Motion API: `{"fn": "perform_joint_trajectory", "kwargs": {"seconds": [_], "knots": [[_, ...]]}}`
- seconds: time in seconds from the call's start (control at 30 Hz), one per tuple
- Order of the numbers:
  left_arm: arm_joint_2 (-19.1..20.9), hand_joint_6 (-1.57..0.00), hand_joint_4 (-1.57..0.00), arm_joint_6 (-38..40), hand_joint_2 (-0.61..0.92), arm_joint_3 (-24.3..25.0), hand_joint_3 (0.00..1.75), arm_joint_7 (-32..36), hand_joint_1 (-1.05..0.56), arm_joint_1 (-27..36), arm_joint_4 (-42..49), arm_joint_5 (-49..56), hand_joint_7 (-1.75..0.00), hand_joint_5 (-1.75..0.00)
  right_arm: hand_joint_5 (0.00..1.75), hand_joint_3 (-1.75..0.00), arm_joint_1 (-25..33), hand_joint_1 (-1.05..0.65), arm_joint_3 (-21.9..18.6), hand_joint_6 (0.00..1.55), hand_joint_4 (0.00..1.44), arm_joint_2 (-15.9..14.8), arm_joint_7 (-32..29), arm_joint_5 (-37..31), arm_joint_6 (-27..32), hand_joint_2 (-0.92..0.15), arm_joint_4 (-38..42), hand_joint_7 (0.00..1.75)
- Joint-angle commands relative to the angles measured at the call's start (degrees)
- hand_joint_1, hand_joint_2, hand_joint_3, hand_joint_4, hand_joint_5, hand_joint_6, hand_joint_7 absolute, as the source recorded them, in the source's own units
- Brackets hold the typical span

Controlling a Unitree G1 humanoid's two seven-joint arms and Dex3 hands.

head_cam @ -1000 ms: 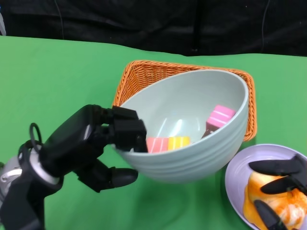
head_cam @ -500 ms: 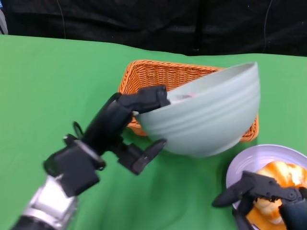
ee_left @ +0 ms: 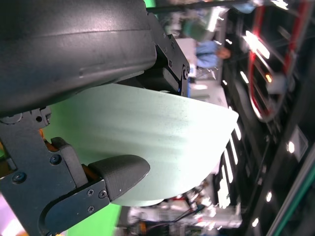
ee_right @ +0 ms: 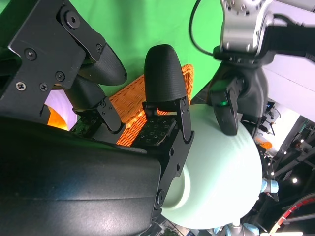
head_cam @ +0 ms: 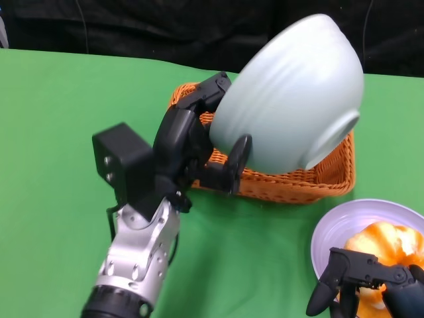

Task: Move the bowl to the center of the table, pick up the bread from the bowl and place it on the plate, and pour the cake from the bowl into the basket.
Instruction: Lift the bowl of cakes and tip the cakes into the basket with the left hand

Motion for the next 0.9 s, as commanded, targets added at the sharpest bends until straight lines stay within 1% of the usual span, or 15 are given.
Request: {"fn": "perform_joint_trajectory", "kwargs": {"seconds": [0.03,0.17,0.23,0.27,0.4,0.5,0.57,0.67,0.73,0.9], "knots": [[-2.94,-0.88,-1.06,6.24,0.23,3.92,1.66,2.34,-0.18,-2.02,-0.87,-3.82,-1.75,-1.75,1.75,-1.72,0.43,0.08,0.01,0.87,0.99,-0.54,-0.35,0.06,-1.89,-0.11,0.06,1.43],[-6.86,-0.9,-1.1,14.47,0.25,8.29,1.73,6.74,-0.14,-3.34,-1.8,-7.69,-1.75,-1.75,1.75,-1.71,0.64,0.08,-0.04,0.86,0.98,-0.64,-0.56,-0.01,-2.58,-0.12,0.25,1.42],[-7.71,-0.9,-1.11,17.04,0.27,9.58,1.74,7.7,-0.14,-3.7,-2.27,-8.45,-1.75,-1.75,1.75,-1.71,0.59,0.08,-0.08,0.86,0.98,-0.68,-0.64,0.11,-2.96,-0.12,0.51,1.42],[-8.36,-0.9,-1.11,19.37,0.27,10.7,1.74,8.95,-0.14,-4.02,-2.61,-9.67,-1.75,-1.75,1.75,-1.7,0.64,0.08,-0.02,0.86,0.98,-0.63,-0.66,0.08,-2.98,-0.12,0.52,1.42],[-10.05,-0.86,-1.09,28.34,0.36,14.59,1.72,14.59,-0.19,-5.44,-3.77,-14.6,-1.75,-1.75,1.75,-1.7,0.97,0.07,0.27,0.86,0.98,-0.57,-0.69,-0.2,-2.95,-0.12,0.28,1.42],[-10.88,-0.85,-1.09,32.83,0.36,17.38,1.69,18.85,-0.2,-6.62,-3.95,-18.53,-1.75,-1.75,1.75,-1.7,0.97,0.07,0.34,0.86,0.97,-0.61,-0.77,-0.28,-3.16,-0.13,0.33,1.42],[-11.53,-0.84,-1.1,35.14,0.33,19.09,1.68,22.45,-0.22,-7.4,-4.03,-20.95,-1.75,-1.75,1.75,-1.7,0.97,0.07,0.34,0.86,0.97,-0.64,-0.81,-0.15,-3.39,-0.13,0.41,1.42],[-11.82,-0.84,-1.1,36.73,0.32,20.09,1.68,25.95,-0.23,-7.94,-4.06,-23.04,-1.75,-1.75,1.75,-1.7,1.01,0.07,0.34,0.86,0.97,-0.65,-0.92,-0.24,-3.49,-0.13,0.42,1.42],[-11.81,-0.79,-1.09,37.01,0.35,20.36,1.67,27.02,-0.23,-8.07,-3.79,-24.09,-1.75,-1.75,1.75,-1.7,1.03,0.07,0.32,0.86,0.97,-0.69,-0.96,-0.39,-3.46,-0.13,0.4,1.41],[-11.76,-0.78,-1.09,36.99,0.36,21.04,1.66,28.3,-0.24,-7.75,-3.36,-26.66,-1.75,-1.75,1.75,-1.69,1.16,0.07,0.62,0.85,0.97,-0.7,-0.77,-0.31,-3.22,-0.13,0.18,1.41]]}}
